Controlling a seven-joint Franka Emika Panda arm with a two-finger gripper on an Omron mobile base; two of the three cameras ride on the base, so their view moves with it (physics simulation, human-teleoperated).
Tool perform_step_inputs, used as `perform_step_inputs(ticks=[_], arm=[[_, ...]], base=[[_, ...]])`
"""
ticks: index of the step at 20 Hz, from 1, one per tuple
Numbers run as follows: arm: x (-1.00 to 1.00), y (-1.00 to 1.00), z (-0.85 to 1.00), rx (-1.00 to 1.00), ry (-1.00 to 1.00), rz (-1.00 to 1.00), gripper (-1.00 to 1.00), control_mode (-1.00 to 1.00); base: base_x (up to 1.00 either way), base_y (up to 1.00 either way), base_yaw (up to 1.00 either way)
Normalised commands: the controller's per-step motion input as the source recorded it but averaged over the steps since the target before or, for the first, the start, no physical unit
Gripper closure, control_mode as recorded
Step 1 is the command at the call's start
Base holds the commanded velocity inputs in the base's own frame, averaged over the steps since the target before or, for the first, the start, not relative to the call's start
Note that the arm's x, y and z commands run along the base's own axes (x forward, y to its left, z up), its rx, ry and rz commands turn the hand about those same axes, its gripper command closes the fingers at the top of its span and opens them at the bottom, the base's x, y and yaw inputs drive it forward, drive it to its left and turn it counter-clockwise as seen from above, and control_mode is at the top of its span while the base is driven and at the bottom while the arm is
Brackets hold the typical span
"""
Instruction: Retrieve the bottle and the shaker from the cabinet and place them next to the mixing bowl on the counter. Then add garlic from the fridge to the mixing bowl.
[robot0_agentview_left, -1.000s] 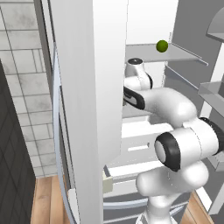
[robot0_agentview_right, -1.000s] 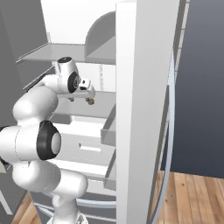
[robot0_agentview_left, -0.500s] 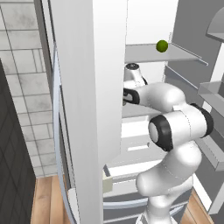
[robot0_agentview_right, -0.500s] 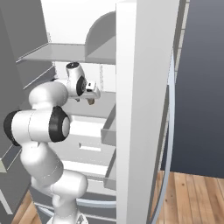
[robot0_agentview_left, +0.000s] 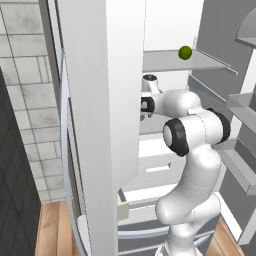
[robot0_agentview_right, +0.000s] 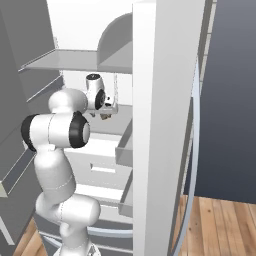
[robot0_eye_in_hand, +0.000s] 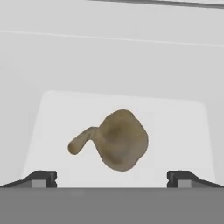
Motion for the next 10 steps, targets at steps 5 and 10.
perform_step_inputs(ticks=[5, 10], arm=[[0.56, 0.00, -0.02, 0.00, 0.02, 0.03, -1.00, -1.00], [0.68, 0.00, -0.25, 0.00, 0.02, 0.01, -1.00, -1.00]], base=[[0.00, 0.00, 0.00], [0.00, 0.00, 0.00]])
